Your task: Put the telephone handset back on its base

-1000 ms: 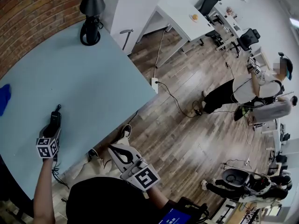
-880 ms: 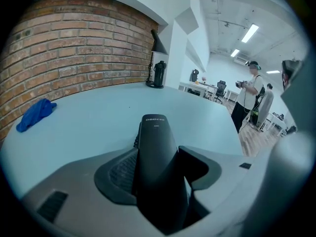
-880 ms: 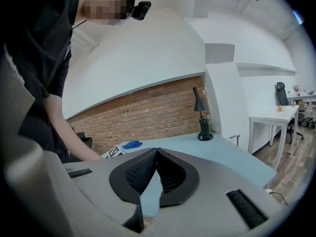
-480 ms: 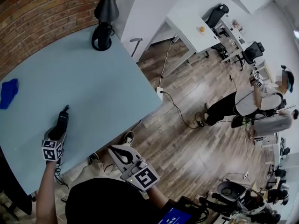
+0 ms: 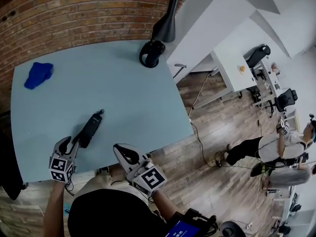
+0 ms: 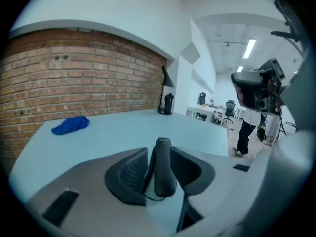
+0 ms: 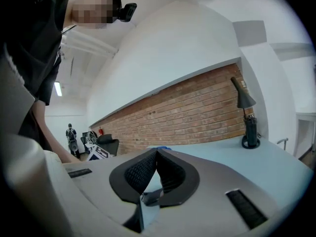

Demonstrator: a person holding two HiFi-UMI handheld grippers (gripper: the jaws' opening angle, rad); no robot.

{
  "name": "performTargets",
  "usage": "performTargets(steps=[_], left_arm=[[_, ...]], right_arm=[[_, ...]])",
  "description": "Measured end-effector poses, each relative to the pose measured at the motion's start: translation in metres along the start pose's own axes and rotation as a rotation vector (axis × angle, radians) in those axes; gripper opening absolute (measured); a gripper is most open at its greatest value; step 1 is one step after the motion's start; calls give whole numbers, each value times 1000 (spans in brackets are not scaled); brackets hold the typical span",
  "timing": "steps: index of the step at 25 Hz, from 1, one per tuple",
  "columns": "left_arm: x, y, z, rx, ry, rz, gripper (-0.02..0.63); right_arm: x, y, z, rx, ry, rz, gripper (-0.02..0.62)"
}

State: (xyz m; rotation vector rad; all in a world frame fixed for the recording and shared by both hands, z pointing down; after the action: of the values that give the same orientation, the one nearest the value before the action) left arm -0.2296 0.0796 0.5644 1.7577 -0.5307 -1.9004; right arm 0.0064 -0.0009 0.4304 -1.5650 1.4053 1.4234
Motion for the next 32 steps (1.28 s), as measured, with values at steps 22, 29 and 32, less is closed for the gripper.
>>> performTargets(steps=[22, 29, 32], left_arm=[[97, -129, -17, -119, 38, -480, 29], [52, -109, -8, -113, 0, -375, 29], [40, -101, -5, -103, 13, -333, 29]], right_arm=[[19, 65, 71, 177, -155, -22, 14], [-26, 54, 45, 124, -102, 25, 14], [-26, 52, 39, 118, -93, 17, 14]])
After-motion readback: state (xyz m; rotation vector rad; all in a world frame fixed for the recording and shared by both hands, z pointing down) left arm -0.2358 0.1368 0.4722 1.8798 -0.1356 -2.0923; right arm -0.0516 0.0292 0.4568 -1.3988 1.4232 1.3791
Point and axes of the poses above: the fingertips, and each gripper's own axes: y forward along the fingers, z to its left, x out of its top, the point moved 6 cm from there along -y, backward along the fingers, and after that the axes turned 6 degrees about z, right-handed, at the moved point
